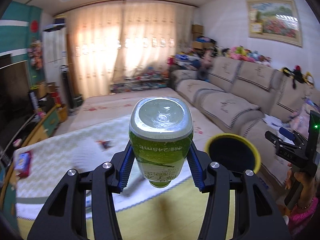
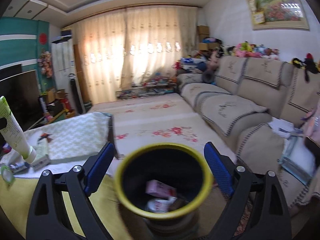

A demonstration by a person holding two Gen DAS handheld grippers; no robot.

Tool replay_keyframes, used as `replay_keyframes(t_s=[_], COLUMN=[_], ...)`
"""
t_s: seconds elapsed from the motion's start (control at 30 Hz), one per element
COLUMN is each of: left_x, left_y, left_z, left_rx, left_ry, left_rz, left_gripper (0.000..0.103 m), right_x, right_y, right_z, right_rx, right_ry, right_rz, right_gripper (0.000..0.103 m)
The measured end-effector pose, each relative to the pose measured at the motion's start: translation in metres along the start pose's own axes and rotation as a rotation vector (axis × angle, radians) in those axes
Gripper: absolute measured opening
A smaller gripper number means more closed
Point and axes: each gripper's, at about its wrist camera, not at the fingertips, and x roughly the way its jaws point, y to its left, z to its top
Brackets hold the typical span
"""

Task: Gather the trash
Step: 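Carry the juice bottle with the left tool into the bin and release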

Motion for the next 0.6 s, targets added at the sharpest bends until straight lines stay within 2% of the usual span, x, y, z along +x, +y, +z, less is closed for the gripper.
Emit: replay_keyframes(t_s=[0.17,0.3,0.5,0.57,0.6], left_x=[0.049,0.091,0.153,0.166,0.171], left_y=[-0.063,-0.111,-0.162,-0.172,-0.174], left_z=[0.015,0.023,0.023,0.02,0.02], left_rx=[0.038,0.076,0.07,0.06,0.06], left_ry=[0.049,0.082,0.17,0.174,0.172], left_rz=[-0.151,-0.226,-0.295,-0.287,-0.278], left_gripper=[0.051,0.051,0.051,0.061,0.062], right_x=[-0.002,0.0,0.004,0.005,0.005], right_y=[-0.045,-0.07,-0.092,-0.096,-0.097], right_z=[-0.009,-0.016,-0.025,-0.025,-0.024], right_rx=[0.057,0.09,0.129,0.134,0.136], right_ry=[0.021,0.036,0.058,0.059,0.059], right_rz=[-0.057,-0.083,-0.091,-0.092,-0.09], right_gripper=[0.086,0.086,0.086,0.086,0.086])
